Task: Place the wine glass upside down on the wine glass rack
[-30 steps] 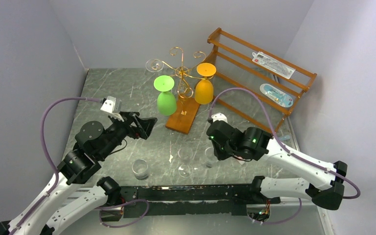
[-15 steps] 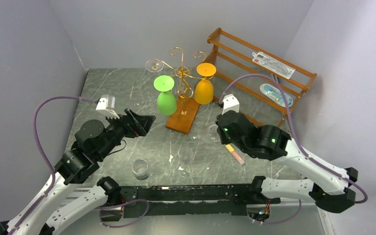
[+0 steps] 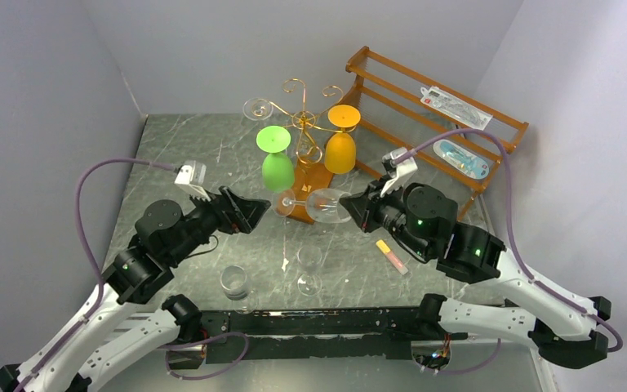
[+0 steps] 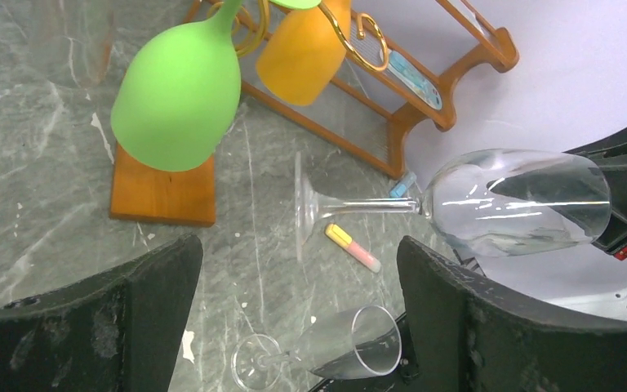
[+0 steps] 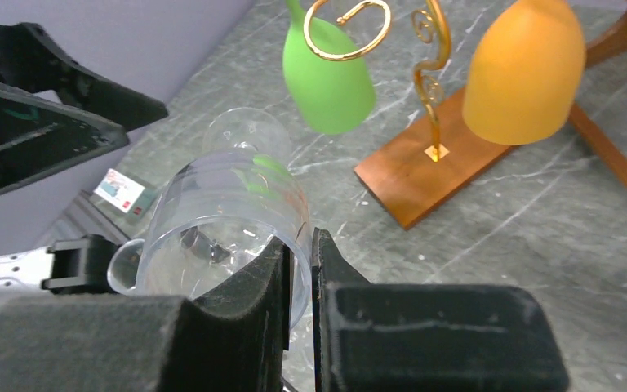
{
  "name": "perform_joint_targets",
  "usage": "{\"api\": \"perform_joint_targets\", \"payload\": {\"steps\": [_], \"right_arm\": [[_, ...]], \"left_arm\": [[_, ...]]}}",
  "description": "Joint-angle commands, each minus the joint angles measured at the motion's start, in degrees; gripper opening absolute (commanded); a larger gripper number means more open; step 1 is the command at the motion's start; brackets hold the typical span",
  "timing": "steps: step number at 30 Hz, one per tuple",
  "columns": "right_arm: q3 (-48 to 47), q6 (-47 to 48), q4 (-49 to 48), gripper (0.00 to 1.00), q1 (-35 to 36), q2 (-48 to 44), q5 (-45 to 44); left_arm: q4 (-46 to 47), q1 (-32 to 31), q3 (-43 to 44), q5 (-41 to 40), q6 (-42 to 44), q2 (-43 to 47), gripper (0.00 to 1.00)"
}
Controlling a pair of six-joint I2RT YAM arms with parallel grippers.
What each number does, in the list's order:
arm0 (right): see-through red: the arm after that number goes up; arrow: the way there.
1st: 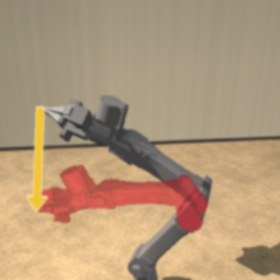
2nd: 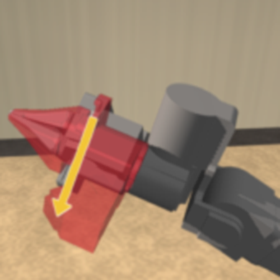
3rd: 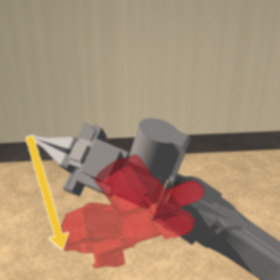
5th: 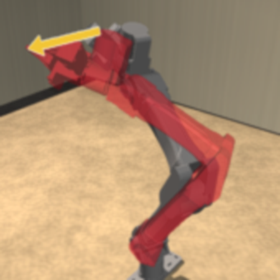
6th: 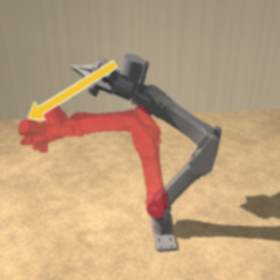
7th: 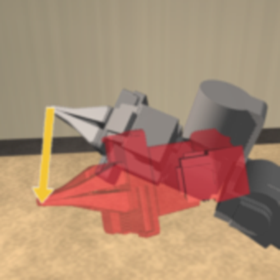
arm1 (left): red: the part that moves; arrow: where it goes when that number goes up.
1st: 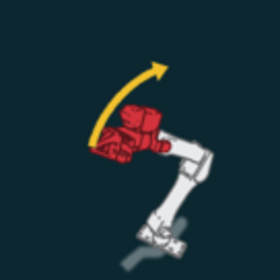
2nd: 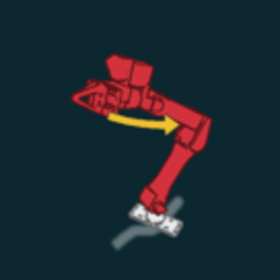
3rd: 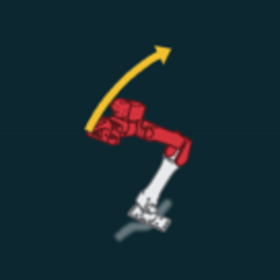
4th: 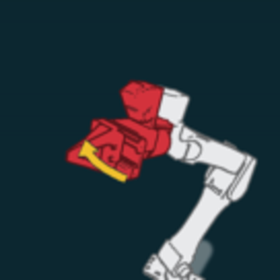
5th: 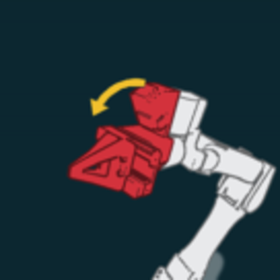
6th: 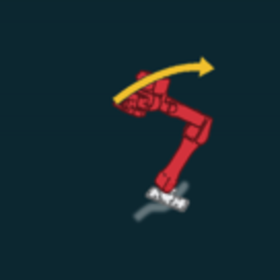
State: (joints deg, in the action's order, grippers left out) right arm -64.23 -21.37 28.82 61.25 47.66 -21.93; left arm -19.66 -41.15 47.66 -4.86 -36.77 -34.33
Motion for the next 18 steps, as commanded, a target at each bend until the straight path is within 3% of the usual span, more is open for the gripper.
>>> {"api": "perform_joint_targets", "payload": {"steps": [1, 6, 10, 13, 18], "right_arm": [[2.53, -3.89, -10.79, 0.0, 0.34, -1.79, 3.21], [5.08, -5.0, -15.74, 0.0, 0.38, -3.12, 3.89], [8.59, -3.59, -21.68, 0.0, 0.36, -3.75, 3.83], [11.4, -1.81, -29.29, 0.0, 0.37, -3.76, 4.21], [15.38, 1.47, -41.56, 0.0, 0.36, -1.93, 5.98]], "left_arm": [[3.36, -0.14, -0.65, 4.34, 2.16, -2.04, 0.92], [1.06, -0.09, 0.8, 4.03, -0.51, -3.81, 0.9], [-7.86, -0.09, 2.87, -6.15, -12.08, -3.33, 0.95], [-10.43, -0.11, 2.23, -8.35, -20.11, -1.55, 0.96], [-2.22, -0.15, -2.66, -4.65, -30.98, 4.65, 0.96]]}}
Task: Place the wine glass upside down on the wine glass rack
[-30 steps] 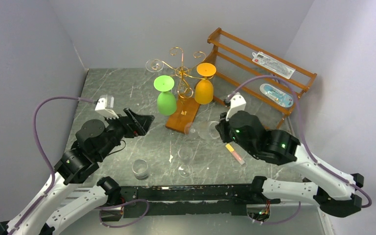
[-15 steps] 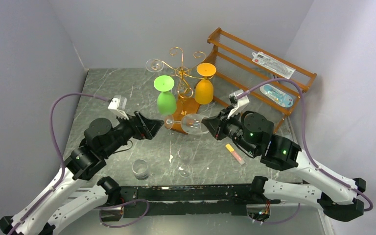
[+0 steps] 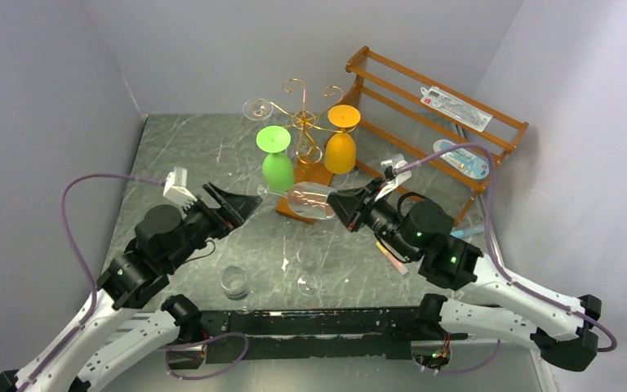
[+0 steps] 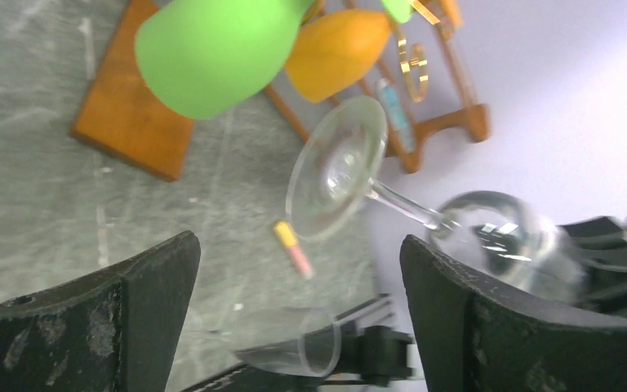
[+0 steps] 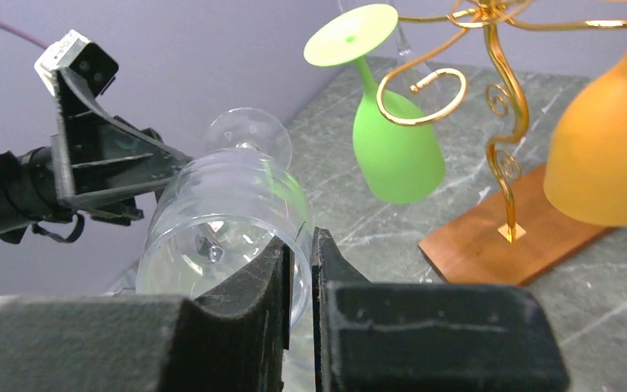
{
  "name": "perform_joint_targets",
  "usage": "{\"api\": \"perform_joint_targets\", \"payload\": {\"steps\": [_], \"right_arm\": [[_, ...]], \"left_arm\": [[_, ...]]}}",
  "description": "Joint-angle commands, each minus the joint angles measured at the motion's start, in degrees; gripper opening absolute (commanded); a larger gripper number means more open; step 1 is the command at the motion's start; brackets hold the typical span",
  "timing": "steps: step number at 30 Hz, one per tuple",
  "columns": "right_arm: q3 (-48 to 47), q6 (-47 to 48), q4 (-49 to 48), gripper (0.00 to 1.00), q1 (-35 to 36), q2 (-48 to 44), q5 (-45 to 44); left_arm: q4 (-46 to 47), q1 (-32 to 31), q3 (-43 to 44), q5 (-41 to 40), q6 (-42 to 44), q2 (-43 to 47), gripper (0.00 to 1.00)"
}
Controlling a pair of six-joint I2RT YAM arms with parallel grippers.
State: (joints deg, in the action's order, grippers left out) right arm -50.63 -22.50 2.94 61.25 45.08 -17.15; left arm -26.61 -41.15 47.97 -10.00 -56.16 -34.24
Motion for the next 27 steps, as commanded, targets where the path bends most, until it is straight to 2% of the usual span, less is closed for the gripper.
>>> {"api": "perform_joint_targets", "payload": {"steps": [1, 8, 14, 18, 21, 25, 27], "right_arm": [[2.52, 3.17, -18.11, 0.0, 0.36, 1.36, 1.64], [4.92, 5.57, -31.25, 0.0, 0.36, 6.32, 5.46], [5.83, 7.11, -36.75, 0.0, 0.44, 9.51, 8.61], [5.52, 7.75, -37.96, 0.0, 0.78, 11.37, 8.78], [5.3, 8.76, -38.89, 0.0, 1.4, 12.9, 8.69], [5.08, 10.64, -40.36, 0.0, 3.03, 14.44, 7.27], [5.03, 11.85, -41.04, 0.0, 4.06, 15.18, 6.27]], "left_arm": [[6.69, -0.16, -3.95, 1.08, -13.22, 5.62, 0.96], [8.62, -0.09, -6.58, -4.62, -28.02, 10.7, 0.96], [12.27, -0.16, -6.48, -9.01, -30.38, 10.52, 0.77], [14.49, -0.16, -6.44, -8.81, -30.33, 9.19, 0.72], [16.09, -0.15, -7.03, -8.74, -30.6, 8.53, 0.74], [17.47, -0.16, -8.41, -9.63, -32.49, 7.98, 0.88], [18.21, -0.14, -8.96, -10.39, -33.15, 7.8, 0.91]]}}
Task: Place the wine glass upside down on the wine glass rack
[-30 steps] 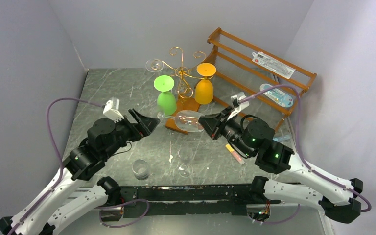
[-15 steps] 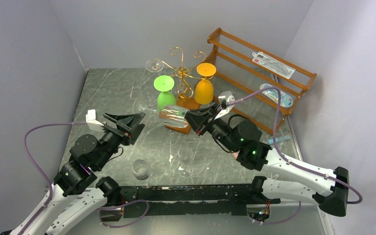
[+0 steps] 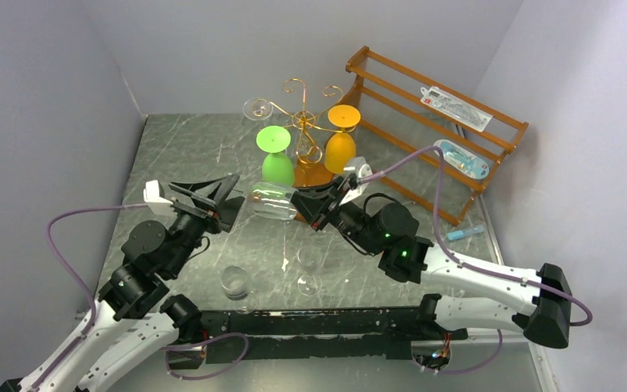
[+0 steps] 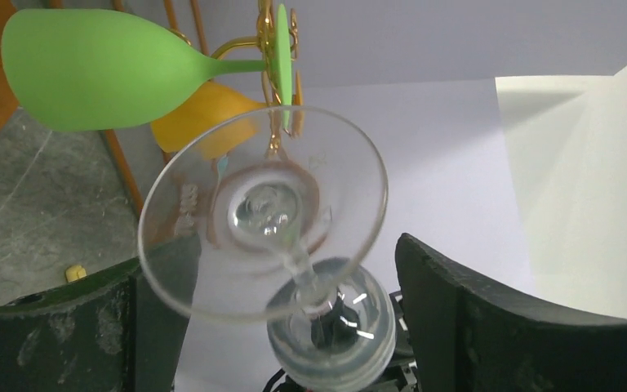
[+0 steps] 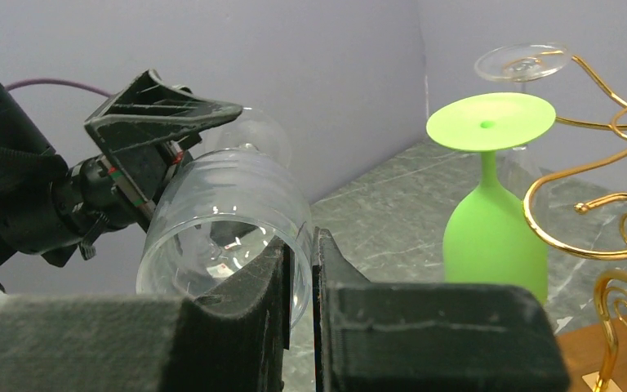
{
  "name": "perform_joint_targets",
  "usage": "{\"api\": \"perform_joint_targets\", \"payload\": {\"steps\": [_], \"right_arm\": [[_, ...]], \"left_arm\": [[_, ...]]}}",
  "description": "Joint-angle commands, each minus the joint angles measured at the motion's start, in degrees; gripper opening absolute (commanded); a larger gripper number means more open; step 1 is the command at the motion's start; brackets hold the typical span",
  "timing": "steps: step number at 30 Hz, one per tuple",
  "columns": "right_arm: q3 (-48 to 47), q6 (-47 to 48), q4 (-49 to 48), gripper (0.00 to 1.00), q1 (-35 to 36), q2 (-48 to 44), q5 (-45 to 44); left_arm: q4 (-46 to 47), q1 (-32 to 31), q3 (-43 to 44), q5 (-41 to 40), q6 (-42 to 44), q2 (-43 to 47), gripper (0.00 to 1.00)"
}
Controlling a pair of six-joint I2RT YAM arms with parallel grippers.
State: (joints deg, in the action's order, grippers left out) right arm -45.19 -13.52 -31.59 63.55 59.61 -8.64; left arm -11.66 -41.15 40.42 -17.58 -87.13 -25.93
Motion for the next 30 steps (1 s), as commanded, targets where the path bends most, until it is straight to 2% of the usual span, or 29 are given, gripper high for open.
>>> {"api": "perform_joint_targets", "payload": {"steps": [1, 4, 10, 13, 17, 20, 25, 27, 30], "right_arm": [[-0.48, 3.5, -6.8, 0.0, 2.28, 0.96, -2.92], [-0.72, 5.59, -7.63, 0.0, 3.88, 2.03, -4.67], [-1.13, 9.29, -8.48, 0.0, 6.24, 3.89, -7.84], [-0.89, 9.48, -8.96, 0.0, 6.8, 4.68, -7.9], [-0.71, 9.3, -9.1, 0.0, 6.88, 5.43, -6.96], [-0.37, 9.06, -8.99, 0.0, 6.85, 5.51, -5.99], [-0.77, 6.93, -5.42, 0.0, 6.87, 4.47, -7.09], [-0.8, 6.11, -3.46, 0.1, 6.87, 3.51, -7.71], [-0.53, 4.67, 0.27, 0.35, 6.86, 0.86, -7.9]], "left_arm": [[3.5, -0.09, -1.67, -3.07, -2.47, -0.6, 0.91], [3.76, -0.16, -2.45, -3.67, -4.34, -0.78, 0.81], [6.57, -0.14, -3.95, -5.09, -5.19, 0.06, 0.47], [5.14, -0.16, -3.81, -5.0, -6.96, -0.46, 0.34], [6.8, -0.14, -4.44, -4.52, -6.63, -0.6, 0.2], [8.34, -0.16, -5.33, -4.54, -6.06, -0.3, 0.06], [10.77, -0.16, -5.44, -6.21, 0.89, 0.19, 0.05], [12.05, -0.14, -4.92, -6.55, 5.76, 0.18, 0.05], [15.61, -0.11, -4.11, -6.68, 15.21, 0.2, 0.05]]}}
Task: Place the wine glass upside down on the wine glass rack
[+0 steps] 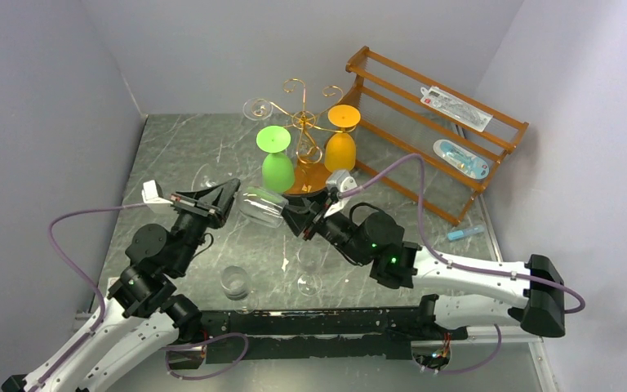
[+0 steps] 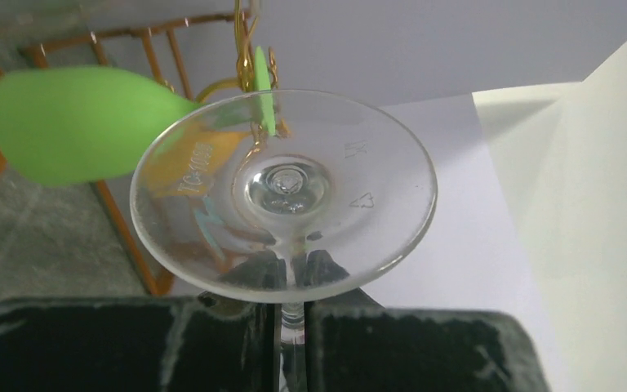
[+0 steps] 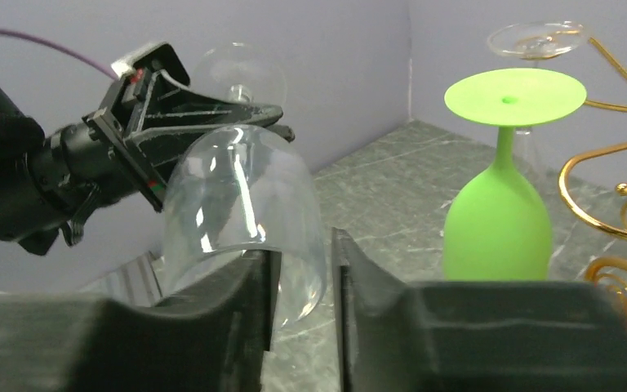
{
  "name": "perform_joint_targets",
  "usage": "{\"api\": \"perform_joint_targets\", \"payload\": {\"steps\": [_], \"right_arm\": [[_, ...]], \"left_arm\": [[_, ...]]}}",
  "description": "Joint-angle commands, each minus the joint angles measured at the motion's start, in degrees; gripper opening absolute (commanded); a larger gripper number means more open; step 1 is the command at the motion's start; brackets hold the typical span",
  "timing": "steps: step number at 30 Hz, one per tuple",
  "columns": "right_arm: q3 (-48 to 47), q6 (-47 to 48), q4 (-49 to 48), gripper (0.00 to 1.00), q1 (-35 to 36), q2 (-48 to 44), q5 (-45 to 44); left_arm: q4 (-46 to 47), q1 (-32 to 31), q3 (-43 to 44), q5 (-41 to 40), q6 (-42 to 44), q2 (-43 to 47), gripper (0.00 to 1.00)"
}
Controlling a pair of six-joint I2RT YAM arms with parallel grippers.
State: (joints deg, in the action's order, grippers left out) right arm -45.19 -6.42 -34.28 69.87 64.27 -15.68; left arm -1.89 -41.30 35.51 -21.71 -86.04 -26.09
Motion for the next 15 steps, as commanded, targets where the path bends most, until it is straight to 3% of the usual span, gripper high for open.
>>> {"api": "perform_joint_targets", "payload": {"steps": [1, 8, 15], "right_arm": [[-0.74, -2.92, 4.91, 0.41, 0.54, -4.81, -1.29], [-5.07, -8.43, 27.97, 0.57, 0.56, -11.94, -6.48], [-13.74, -13.32, 41.23, 0.62, 0.53, -12.37, -2.14]], "left_arm": [[6.91, 0.0, 1.06, -2.42, 17.73, 0.38, 0.05], [7.73, 0.04, 7.62, 2.97, 40.46, -2.44, 0.05], [10.46, 0.0, 13.36, 20.53, 66.13, -8.76, 0.05]]}}
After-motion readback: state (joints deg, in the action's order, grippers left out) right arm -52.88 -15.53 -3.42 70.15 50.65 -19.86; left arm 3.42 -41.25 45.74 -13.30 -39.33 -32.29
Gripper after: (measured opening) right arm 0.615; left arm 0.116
